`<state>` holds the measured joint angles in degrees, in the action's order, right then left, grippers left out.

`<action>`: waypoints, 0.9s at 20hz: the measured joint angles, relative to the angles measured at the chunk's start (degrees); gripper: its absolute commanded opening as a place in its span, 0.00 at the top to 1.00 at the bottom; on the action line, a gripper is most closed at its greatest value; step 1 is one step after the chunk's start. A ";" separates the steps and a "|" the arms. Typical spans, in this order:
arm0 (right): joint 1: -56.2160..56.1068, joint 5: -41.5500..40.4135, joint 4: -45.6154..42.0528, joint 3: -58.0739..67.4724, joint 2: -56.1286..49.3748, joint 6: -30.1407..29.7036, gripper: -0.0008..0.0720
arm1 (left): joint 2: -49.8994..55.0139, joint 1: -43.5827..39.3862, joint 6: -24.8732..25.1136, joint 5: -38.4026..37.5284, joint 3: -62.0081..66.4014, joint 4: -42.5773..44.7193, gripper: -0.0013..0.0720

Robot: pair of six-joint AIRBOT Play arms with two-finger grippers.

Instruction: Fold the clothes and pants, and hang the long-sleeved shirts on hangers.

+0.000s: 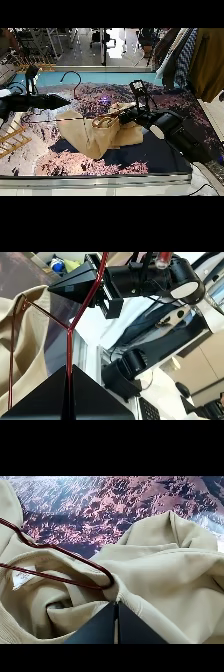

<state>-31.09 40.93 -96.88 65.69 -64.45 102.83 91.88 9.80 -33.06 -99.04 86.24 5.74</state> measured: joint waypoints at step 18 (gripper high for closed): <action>0.02 9.90 8.11 11.17 7.39 -2.10 0.97 | 2.19 -18.60 4.63 28.20 -0.02 -16.76 0.97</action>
<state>-31.07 50.83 -88.77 76.86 -57.06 100.73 94.06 -8.80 -28.42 -70.85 86.21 -11.03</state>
